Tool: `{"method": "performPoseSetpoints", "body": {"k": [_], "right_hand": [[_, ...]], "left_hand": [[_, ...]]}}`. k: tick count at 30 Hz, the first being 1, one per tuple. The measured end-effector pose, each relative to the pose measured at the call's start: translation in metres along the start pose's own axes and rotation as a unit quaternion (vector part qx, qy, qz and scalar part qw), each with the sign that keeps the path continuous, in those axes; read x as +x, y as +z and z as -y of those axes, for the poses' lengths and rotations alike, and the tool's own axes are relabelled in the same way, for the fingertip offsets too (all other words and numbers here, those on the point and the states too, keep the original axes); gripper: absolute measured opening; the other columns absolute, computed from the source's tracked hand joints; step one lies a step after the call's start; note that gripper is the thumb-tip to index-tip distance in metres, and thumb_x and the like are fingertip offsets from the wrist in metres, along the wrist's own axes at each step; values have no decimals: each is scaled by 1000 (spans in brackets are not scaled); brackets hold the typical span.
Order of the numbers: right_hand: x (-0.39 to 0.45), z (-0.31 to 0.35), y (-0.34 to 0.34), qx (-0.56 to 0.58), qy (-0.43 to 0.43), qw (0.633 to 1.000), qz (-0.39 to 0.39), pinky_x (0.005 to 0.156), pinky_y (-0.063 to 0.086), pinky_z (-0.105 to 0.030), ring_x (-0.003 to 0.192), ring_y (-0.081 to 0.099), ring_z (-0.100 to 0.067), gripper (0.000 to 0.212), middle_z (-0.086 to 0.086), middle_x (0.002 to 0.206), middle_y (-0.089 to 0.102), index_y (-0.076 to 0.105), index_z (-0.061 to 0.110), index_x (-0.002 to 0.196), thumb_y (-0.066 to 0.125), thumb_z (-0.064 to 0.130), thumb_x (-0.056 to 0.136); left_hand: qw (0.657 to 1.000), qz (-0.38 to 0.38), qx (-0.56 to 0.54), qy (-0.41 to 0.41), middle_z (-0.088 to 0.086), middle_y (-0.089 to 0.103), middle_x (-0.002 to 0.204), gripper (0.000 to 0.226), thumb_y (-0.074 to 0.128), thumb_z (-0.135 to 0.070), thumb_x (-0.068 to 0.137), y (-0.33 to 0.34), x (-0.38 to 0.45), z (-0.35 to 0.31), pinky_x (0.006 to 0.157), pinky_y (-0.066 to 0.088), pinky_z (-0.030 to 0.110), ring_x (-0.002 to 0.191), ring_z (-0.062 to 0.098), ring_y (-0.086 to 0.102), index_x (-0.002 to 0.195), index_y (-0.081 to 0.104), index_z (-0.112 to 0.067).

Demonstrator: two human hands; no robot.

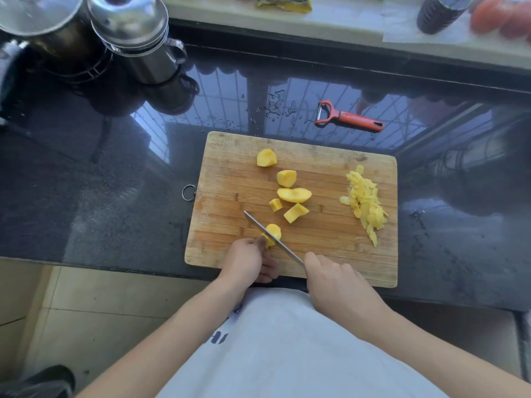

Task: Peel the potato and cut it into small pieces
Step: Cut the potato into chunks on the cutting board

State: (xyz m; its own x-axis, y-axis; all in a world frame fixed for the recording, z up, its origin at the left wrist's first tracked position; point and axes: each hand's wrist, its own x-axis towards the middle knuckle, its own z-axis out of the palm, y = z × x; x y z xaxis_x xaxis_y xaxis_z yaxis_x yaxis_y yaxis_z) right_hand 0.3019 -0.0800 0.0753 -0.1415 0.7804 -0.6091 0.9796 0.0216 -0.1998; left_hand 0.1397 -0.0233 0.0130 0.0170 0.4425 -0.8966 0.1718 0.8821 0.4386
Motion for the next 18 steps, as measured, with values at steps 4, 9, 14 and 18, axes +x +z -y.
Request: {"method": "performPoseSetpoints", "body": {"k": [4,9,14,18], "right_hand": [[-1,4,-2,-4,4,1000,14,61,35,-39,88,63,-37,17,-1,102,54,27,21,93,34,6,96],[9,14,-3,-13,1,1000,13,64,32,-38,94,63,-37,21,-4,107,54,24,19,96,35,1,93],[10,15,-3,-12,-1,1000,11,64,33,-38,93,63,-37,22,-4,106,53,24,19,96,35,0,91],[10,15,-2,-21,0,1000,-4,62,33,-38,85,61,-36,23,-3,97,46,24,18,95,38,0,91]], "left_hand": [[1000,-3,9,-24,27,76,95,38,45,-30,111,3,0,-5,52,57,32,58,30,69,107,62,4],[999,-5,17,-31,23,77,91,38,43,-28,111,3,-1,-7,56,58,33,63,30,69,106,63,4],[999,-12,11,-45,18,74,78,34,44,-27,110,5,1,-10,56,58,33,60,29,68,98,61,-1],[998,-14,15,-58,18,75,77,35,48,-30,109,5,3,-11,68,63,43,60,31,70,95,62,-1]]}}
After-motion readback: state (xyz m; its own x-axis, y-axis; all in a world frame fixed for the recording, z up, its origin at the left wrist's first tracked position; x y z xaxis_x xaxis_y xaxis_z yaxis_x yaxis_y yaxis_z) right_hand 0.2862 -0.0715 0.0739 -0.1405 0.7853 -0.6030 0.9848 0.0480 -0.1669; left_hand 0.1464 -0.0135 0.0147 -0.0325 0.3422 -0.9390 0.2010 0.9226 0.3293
